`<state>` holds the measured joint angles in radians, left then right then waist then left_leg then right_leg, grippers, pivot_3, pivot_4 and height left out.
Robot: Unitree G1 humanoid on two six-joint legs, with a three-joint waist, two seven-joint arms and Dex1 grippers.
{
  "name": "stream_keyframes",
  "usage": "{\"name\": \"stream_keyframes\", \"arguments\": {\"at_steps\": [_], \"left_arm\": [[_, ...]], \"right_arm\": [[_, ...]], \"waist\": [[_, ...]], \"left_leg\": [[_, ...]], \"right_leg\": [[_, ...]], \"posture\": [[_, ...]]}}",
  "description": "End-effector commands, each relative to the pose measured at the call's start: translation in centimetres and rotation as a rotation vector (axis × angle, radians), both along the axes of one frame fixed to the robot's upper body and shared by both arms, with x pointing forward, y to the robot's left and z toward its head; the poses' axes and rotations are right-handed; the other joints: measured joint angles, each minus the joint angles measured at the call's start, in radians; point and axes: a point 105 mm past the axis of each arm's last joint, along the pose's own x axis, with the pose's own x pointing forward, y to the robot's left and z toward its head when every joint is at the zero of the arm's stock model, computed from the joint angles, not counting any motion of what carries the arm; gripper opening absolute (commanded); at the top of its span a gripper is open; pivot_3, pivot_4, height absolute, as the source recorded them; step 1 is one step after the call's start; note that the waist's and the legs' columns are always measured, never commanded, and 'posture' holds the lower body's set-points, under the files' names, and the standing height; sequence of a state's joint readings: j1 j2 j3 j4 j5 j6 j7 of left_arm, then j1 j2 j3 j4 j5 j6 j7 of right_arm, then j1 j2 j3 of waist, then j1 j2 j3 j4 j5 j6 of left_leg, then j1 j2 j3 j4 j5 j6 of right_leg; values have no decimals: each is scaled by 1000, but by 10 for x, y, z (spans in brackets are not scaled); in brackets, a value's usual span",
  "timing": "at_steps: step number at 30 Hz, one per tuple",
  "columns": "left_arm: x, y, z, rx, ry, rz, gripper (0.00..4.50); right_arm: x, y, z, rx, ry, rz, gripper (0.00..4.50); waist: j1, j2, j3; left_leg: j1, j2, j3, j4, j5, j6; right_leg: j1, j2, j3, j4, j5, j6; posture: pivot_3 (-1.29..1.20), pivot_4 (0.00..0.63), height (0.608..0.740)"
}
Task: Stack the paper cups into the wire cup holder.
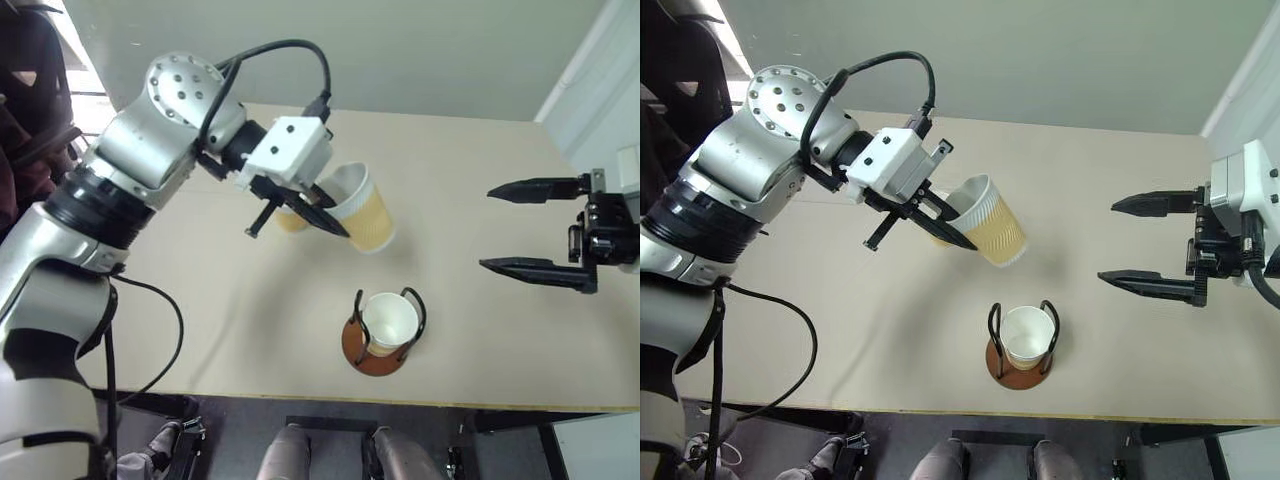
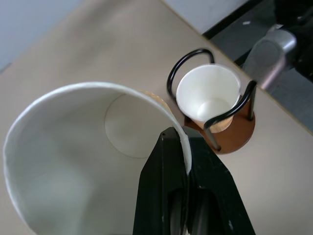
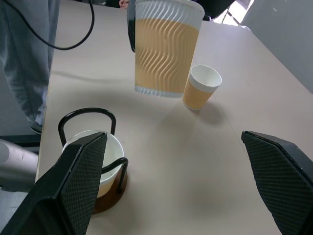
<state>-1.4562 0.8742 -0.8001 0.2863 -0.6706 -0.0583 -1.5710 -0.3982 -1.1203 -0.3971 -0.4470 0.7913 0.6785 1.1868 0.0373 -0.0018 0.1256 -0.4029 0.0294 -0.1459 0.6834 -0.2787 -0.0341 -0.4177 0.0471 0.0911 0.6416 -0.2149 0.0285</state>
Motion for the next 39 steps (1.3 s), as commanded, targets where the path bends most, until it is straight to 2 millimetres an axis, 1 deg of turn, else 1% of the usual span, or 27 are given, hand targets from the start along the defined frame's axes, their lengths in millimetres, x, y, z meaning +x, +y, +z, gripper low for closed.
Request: {"name": "stream_keyframes", "arguments": {"at_steps": [1, 5, 7, 10, 13, 16, 19, 21, 23, 25, 28, 34, 39], "left_arm": [[-9, -9, 14, -6, -30, -102, 16], [-16, -20, 12, 15, -29, -171, 16], [-20, -22, 9, 31, -27, -197, 16], [-26, -19, -7, 81, 8, -226, 16], [-30, -20, -14, 102, 30, -251, 16], [-30, -26, -15, 113, 18, -272, 16], [-32, -30, -17, 122, 15, -295, 16], [-30, -32, -19, 127, 7, -297, 16], [-25, -34, -25, 149, 3, -290, 16], [-24, -34, -30, 165, 5, -291, 16], [-27, -33, -31, 173, 11, -306, 16], [-27, -32, -34, 195, 10, -312, 16], [-26, -34, -43, 208, 16, -326, 16]], "right_arm": [[-7, -1, 13, -15, -66, -17, 4500], [-8, -1, 12, -17, -68, -30, 4500], [-8, -1, 12, -16, -70, -34, 4500], [-8, -2, 11, -16, -76, -50, 4500], [-8, -2, 9, -14, -80, -67, 4500], [-10, -2, 8, -14, -85, -87, 4500], [-13, -6, 8, -19, -83, -109, 4500], [-15, -4, 7, -17, -86, -113, 4500], [-17, -4, 8, -14, -91, -124, 4500], [-18, -5, 7, -18, -90, -138, 4500], [-19, -6, 7, -22, -90, -149, 4500], [-19, -7, 7, -21, -95, -163, 4500], [-20, -7, 7, -22, -106, -174, 4500]], "waist": [[3, 0, 0], [3, 0, 0], [2, 0, 0], [1, 0, 0], [1, 0, 0], [3, 0, 0], [4, 0, 0], [3, 0, 0], [3, 0, 0], [3, 0, 0], [2, 0, 0], [2, 0, 0], [3, 0, 0]], "left_leg": [[0, -1, 0, 1, 0, 0], [-1, -1, 3, 2, -1, 2], [0, -1, 6, 2, -2, 3], [1, -1, 10, 2, -2, 4], [1, -3, 14, 2, -3, 4], [1, -6, 15, 6, -4, 6], [-1, -6, 15, 12, -10, 14], [-2, -6, 16, 16, -12, 15], [-2, -6, 17, 16, -12, 16], [-2, -6, 17, 17, -13, 16], [-2, -6, 17, 16, -13, 16], [-2, -7, 17, 16, -13, 16], [-2, -7, 17, 16, -13, 16]], "right_leg": [[0, 0, 1, 0, 0, 1], [0, 0, 3, 0, 0, 2], [0, 0, 5, 0, 0, 3], [0, 1, 11, 0, -1, 6], [0, 1, 18, 0, -2, 10], [0, -1, 21, 0, -3, 14], [0, -1, 21, 0, -3, 15], [0, -1, 22, 0, -3, 15], [0, -2, 22, 0, -3, 16], [1, -2, 22, 0, -3, 16], [0, -2, 22, 1, -3, 16], [0, -2, 23, 1, -3, 16], [0, -2, 23, 1, -3, 17]], "posture": [[0, 150, 740], [0, 150, 740], [0, 150, 740], [0, 150, 740], [0, 150, 740], [0, 150, 740], [0, 150, 740], [0, 150, 740], [0, 150, 740], [0, 150, 740], [0, 150, 740], [0, 150, 740], [0, 150, 740]]}}
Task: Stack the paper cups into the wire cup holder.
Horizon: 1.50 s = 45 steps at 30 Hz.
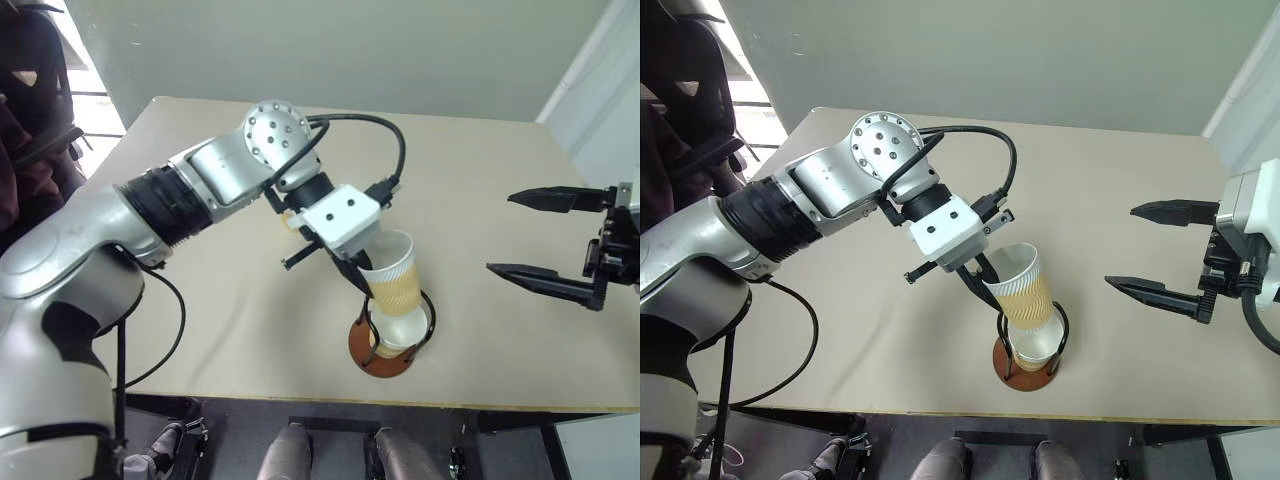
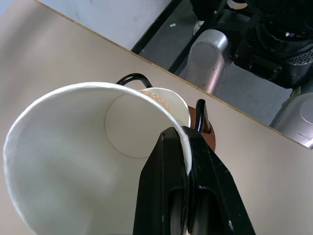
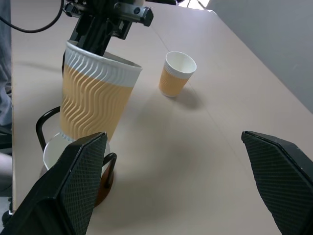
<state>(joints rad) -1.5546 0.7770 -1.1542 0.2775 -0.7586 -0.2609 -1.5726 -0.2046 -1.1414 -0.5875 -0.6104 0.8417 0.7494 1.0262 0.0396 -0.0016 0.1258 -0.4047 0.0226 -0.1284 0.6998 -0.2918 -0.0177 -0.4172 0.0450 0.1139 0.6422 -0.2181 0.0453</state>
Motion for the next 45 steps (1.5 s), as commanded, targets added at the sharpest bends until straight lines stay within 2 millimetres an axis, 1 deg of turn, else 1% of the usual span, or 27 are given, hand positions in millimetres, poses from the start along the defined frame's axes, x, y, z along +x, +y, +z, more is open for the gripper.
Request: {"name": "stream_keyframes", "arguments": {"at_steps": [1, 11, 14, 21, 24, 25, 29, 30, 32, 35, 37, 39, 41, 43, 44, 45], "left_arm": [[-5, -1, 3, 21, -21, -61, 16], [-5, -3, -3, 22, -41, -105, 16], [-2, -5, -7, 25, -59, -109, 16], [0, -9, -7, 11, -64, -117, 16], [-1, -13, -4, -10, -56, -122, 626], [-1, -14, -4, -13, -55, -123, 929], [0, -15, -3, -22, -63, -127, 2337], [0, -16, -3, -29, -63, -128, 2774], [1, -17, -1, -45, -60, -124, 3482], [6, -24, 7, -101, -51, -89, 4467], [19, -25, 15, -141, -52, -19, 4467], [33, -21, 26, -204, -39, 73, 4467], [54, -8, 48, -303, -37, 208, 4467], [91, 27, 73, -423, -111, 487, 4467], [103, 48, 74, -430, -144, 591, 4467], [111, 71, 68, -411, -152, 679, 4467]], "right_arm": [[-6, -1, 10, -17, -64, -21, 4500], [-11, -3, 10, -23, -71, -53, 4500], [-12, -4, 10, -25, -72, -59, 4500], [-13, -6, 12, -31, -77, -73, 4500], [-14, -7, 12, -31, -74, -80, 4500], [-15, -8, 12, -32, -72, -82, 4500], [-15, -9, 12, -34, -72, -85, 4500], [-15, -9, 12, -34, -72, -85, 4500], [-14, -9, 11, -35, -71, -85, 4500], [-13, -9, 11, -35, -69, -83, 4500], [-11, -8, 11, -35, -67, -76, 4500], [-10, -7, 11, -37, -66, -70, 4500], [-10, -8, 11, -37, -66, -69, 4500], [-10, -9, 10, -41, -60, -67, 4500], [-11, -9, 9, -42, -57, -65, 4500], [-10, -10, 8, -42, -51, -62, 4500]], "waist": [[0, 0, 0], [0, 0, 0], [1, 0, 0], [1, 0, 0], [1, 0, 0], [2, 0, 0], [2, 0, 0], [2, 0, 0], [2, 0, 0], [3, 0, 0], [4, 0, 0], [4, 0, 0], [4, 0, 0], [-2, 0, 0], [-5, 0, 0], [-11, 1, 0]], "left_leg": [[0, 0, 0, 0, 0, 0], [0, 0, 0, 0, 0, 1], [0, -1, 0, 0, -1, 1], [0, -1, 1, 0, -1, 1], [0, -1, 1, 0, -1, 2], [0, -1, 1, 0, -1, 2], [-1, -2, 1, 1, -1, 2], [-1, -2, 1, 1, -1, 2], [-1, -3, 1, 1, -1, 2], [-1, -3, 1, 1, -1, 2], [-1, -4, 1, 1, -1, 2], [-1, -4, 1, 2, -2, 3], [-1, -5, 1, 2, -2, 3], [0, -4, 2, 1, -2, 3], [0, -4, 2, 1, -2, 3], [0, -4, 2, 1, -2, 3]], "right_leg": [[0, 0, 0, 0, 0, 0], [0, 0, 1, 0, 0, 1], [0, 0, 1, 0, -1, 1], [0, 0, 1, 0, -1, 2], [0, 0, 1, 0, -1, 2], [0, 0, 1, 0, -1, 2], [0, -1, 1, 0, -2, 3], [0, -1, 1, 0, -2, 3], [0, -1, 1, 0, -2, 3], [0, -1, 1, 0, -2, 4], [0, -2, 1, 1, -2, 4], [1, -3, 1, 1, -2, 5], [0, -3, 1, 1, -2, 5], [0, -3, 1, 1, -2, 5], [0, -3, 1, 1, -2, 5], [-1, -3, 2, 1, -2, 5]], "posture": [[0, 150, 740], [0, 150, 740], [0, 150, 740], [0, 150, 740], [0, 150, 740], [0, 150, 740], [0, 150, 740], [0, 150, 740], [0, 150, 740], [0, 150, 740], [0, 150, 740], [0, 150, 740], [0, 150, 740], [0, 150, 740], [0, 150, 740], [0, 150, 740]]}}
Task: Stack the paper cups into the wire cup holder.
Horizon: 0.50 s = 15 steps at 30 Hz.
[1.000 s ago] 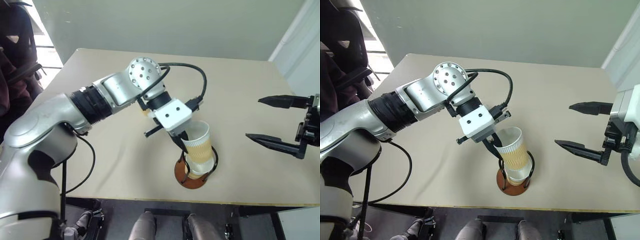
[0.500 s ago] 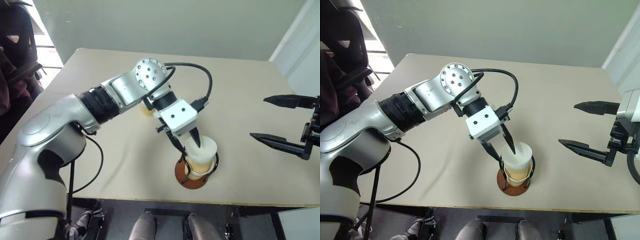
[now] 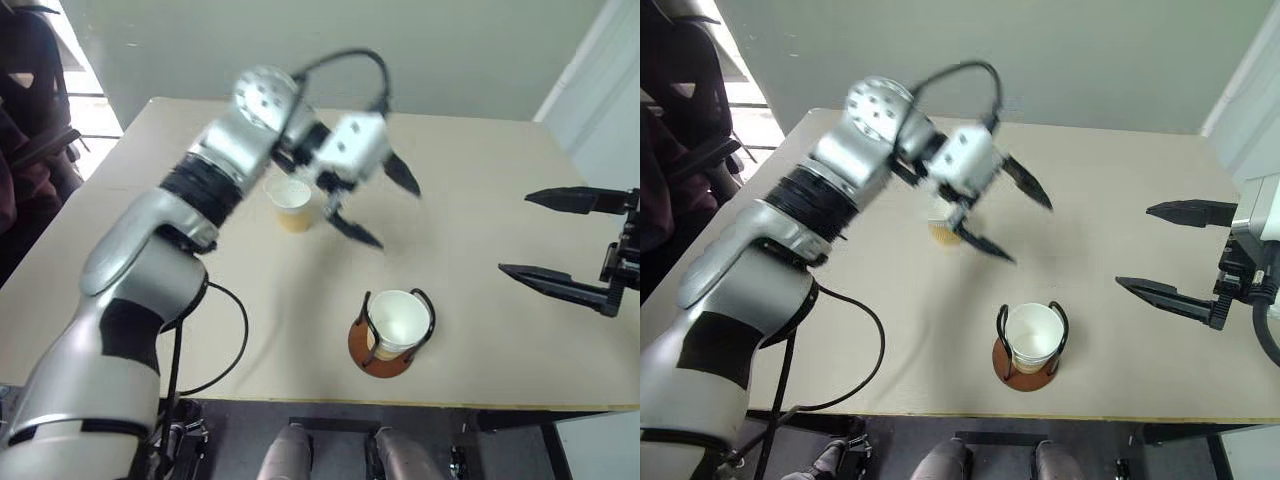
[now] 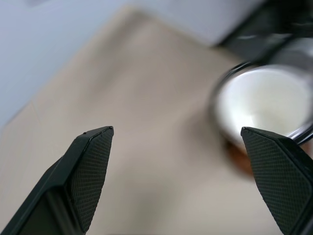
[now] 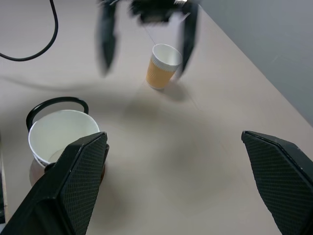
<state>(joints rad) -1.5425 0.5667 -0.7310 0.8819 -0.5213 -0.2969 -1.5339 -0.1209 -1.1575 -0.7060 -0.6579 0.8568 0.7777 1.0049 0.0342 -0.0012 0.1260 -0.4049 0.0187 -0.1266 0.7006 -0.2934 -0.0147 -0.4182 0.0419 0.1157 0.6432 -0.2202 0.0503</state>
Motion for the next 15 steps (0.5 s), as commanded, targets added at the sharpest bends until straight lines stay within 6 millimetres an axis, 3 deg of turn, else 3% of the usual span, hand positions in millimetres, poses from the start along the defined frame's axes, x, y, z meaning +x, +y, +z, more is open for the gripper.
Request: {"name": "stream_keyframes", "arguments": {"at_steps": [1, 5, 9, 15], "left_arm": [[31, 72, 11, -39, -31, 317, 4467], [37, 102, -16, 4, 43, 429, 4467], [48, 131, -36, 45, 59, 592, 4467], [56, 138, -47, 29, 87, 667, 4467]], "right_arm": [[-1, -3, 4, -21, -23, 3, 4500], [5, 1, 2, -16, -19, 38, 4500], [11, 6, 2, -17, -18, 77, 4500], [15, 7, 2, -18, -21, 88, 4500]], "waist": [[-15, 2, -1], [-7, 3, -2], [11, 3, -1], [15, 2, -1]], "left_leg": [[0, 0, 1, -1, 0, 0], [1, -1, 0, -1, -1, 1], [-4, -7, -2, 0, 4, -6], [-13, -17, -1, 3, 5, -4]], "right_leg": [[-1, 0, 1, 0, 0, 0], [0, 1, 1, 0, -4, 1], [-3, -10, -2, 1, -6, 4], [-11, -21, -3, 0, -7, 9]], "posture": [[0, 150, 740], [0, 150, 740], [0, 150, 740], [0, 150, 740]]}}
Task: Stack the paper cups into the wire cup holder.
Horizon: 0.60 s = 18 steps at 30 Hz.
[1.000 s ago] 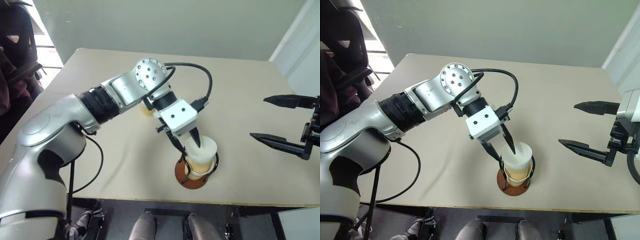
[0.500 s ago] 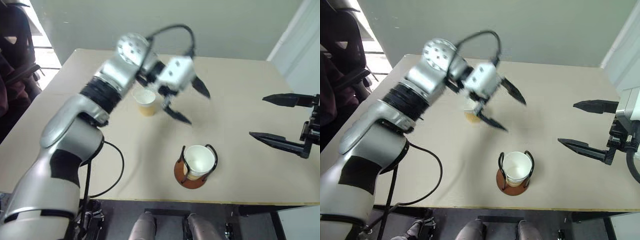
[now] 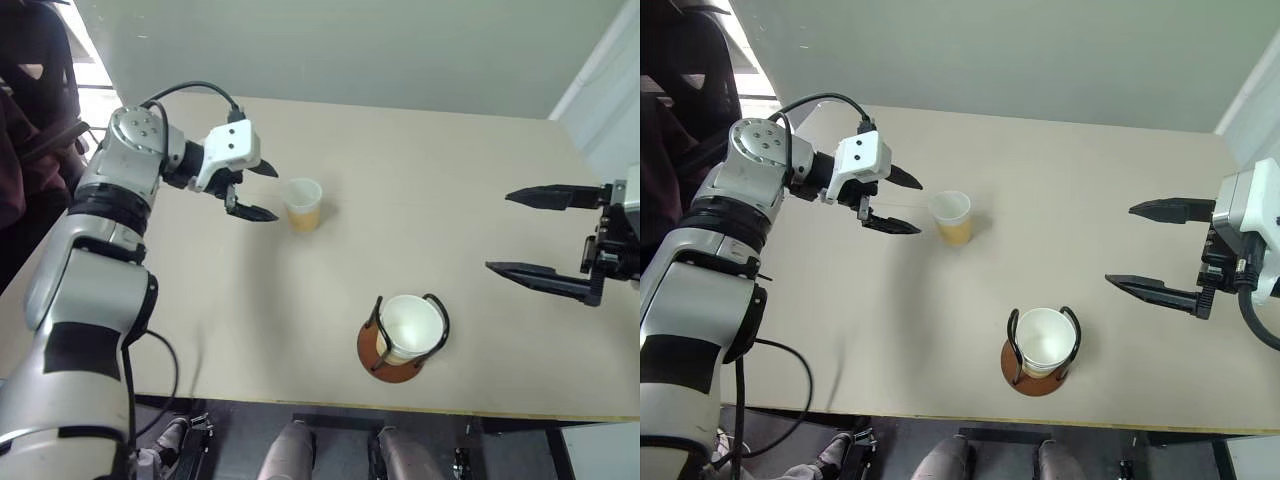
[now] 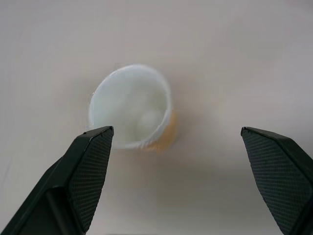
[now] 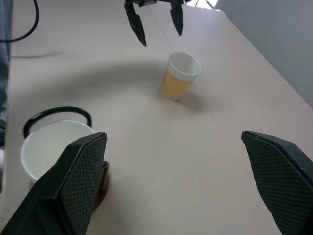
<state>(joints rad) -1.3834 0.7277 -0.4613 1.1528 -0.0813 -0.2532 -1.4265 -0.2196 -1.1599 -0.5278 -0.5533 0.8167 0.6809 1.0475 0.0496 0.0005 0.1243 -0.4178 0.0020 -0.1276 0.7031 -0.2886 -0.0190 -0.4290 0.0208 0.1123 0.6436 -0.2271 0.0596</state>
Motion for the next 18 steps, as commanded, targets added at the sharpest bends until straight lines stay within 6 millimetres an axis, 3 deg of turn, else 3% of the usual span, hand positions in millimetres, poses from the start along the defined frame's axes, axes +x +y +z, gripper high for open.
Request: {"name": "stream_keyframes", "arguments": {"at_steps": [1, 12, 18], "left_arm": [[6, -2, 4, -22, -29, 34, 4467], [16, -28, -5, -72, -13, 35, 4467], [22, -39, -23, -16, -11, 54, 4467]], "right_arm": [[-1, 2, 7, -25, -48, 8, 4500], [-6, -1, 8, -37, -42, -13, 4500], [-8, -1, 9, -37, -41, -23, 4500]], "waist": [[0, 0, 0], [-1, 0, 0], [-3, 0, 0]], "left_leg": [[0, -2, 1, 0, 0, 1], [-2, -7, 3, 1, 1, 6], [-2, -6, 4, 2, 1, 6]], "right_leg": [[0, -1, 0, 0, -1, 1], [0, -10, 2, 0, -2, 8], [0, -10, 3, 1, -2, 9]], "posture": [[0, 150, 740], [0, 150, 740], [0, 150, 740]]}}
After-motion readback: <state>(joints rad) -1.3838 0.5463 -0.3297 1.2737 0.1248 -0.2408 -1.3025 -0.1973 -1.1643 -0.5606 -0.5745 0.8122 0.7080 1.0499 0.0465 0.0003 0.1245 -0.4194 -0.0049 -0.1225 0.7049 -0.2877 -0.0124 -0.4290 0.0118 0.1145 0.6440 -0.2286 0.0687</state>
